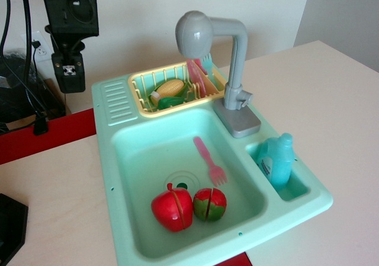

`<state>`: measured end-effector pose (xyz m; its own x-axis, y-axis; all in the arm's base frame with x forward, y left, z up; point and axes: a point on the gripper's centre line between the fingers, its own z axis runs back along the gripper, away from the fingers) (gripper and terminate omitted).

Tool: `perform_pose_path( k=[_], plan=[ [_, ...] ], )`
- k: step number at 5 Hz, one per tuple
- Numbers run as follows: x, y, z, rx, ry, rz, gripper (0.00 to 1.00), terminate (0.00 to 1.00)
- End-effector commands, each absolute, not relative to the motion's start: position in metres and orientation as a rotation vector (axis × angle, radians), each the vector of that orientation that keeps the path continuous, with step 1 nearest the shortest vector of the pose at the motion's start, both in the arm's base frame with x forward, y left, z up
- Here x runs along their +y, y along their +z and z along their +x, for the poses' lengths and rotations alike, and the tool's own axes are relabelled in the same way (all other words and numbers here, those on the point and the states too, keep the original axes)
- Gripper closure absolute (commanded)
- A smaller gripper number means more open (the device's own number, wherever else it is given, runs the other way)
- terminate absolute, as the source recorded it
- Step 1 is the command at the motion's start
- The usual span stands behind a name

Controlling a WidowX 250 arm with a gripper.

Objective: Turn faucet front to right

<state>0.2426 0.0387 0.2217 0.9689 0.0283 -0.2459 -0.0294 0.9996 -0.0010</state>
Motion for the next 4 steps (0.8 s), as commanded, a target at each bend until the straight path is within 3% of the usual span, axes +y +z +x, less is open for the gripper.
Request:
perform_pose_path(
  k=[1, 3, 4],
  plan=[
    [0.0426, 0.2429, 0.2456, 0.17, 0.041, 0.013, 0.0, 0.0],
    [0.0426, 0.2429, 0.2456, 0.17, 0.041, 0.013, 0.0, 0.0],
    [0.0426, 0.2429, 0.2456, 0.17, 0.041, 0.013, 0.0, 1.0]
  ],
)
